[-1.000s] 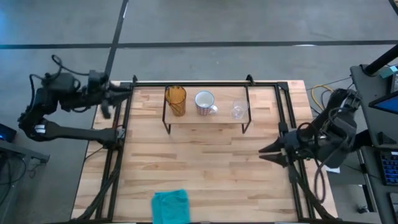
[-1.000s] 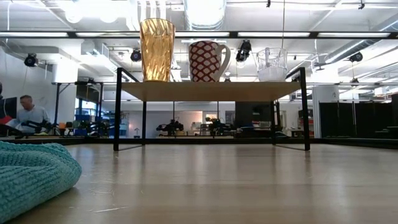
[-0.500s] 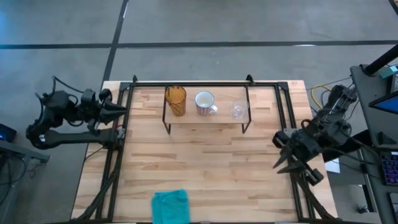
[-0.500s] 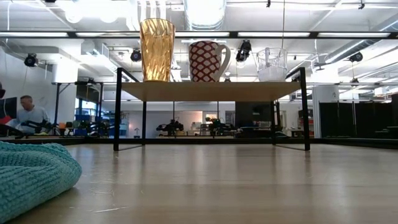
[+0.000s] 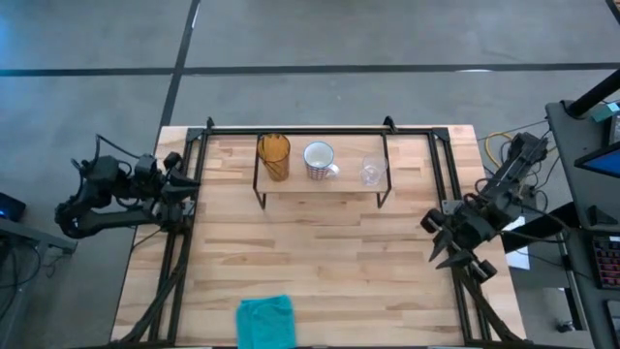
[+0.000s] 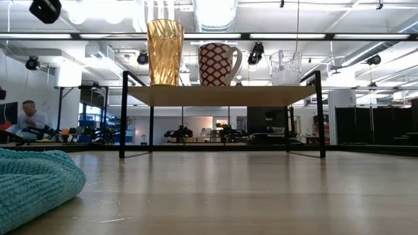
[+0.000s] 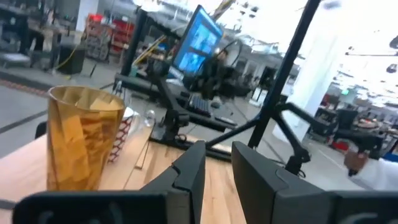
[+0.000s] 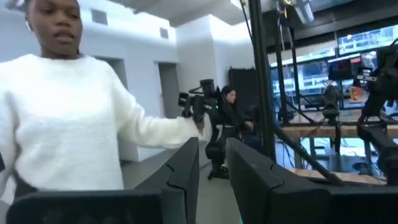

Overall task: Stack small to large cups/mugs on shelf
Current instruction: Return to Home position

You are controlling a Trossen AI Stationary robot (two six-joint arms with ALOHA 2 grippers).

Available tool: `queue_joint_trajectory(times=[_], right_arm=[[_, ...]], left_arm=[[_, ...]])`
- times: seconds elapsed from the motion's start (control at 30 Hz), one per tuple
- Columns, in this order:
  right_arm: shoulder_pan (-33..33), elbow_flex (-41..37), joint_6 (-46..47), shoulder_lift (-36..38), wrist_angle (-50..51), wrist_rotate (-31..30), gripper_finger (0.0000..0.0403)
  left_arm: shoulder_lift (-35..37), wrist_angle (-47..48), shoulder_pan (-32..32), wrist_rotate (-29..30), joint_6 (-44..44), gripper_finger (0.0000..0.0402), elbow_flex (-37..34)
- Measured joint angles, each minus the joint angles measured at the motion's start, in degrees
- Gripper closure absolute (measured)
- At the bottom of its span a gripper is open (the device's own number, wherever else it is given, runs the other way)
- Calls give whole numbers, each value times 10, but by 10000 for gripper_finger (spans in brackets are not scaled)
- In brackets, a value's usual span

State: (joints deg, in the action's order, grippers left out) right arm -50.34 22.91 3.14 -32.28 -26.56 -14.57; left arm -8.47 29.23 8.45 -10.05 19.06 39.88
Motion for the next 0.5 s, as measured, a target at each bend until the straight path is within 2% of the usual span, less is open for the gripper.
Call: queue_joint_trajectory(times=[0.1,0.23,0.3,0.5], right_arm=[[0,-63,9,21,-66,0,326],[0,-134,27,32,-164,-3,326],[0,-161,26,34,-197,-3,326],[0,-213,28,36,-239,-4,326]], left_arm=[[29,-54,0,-10,-2,336,-42],[68,-63,0,-20,0,336,-91],[69,-62,0,-23,1,336,-114],[52,-80,0,-81,1,336,-149]])
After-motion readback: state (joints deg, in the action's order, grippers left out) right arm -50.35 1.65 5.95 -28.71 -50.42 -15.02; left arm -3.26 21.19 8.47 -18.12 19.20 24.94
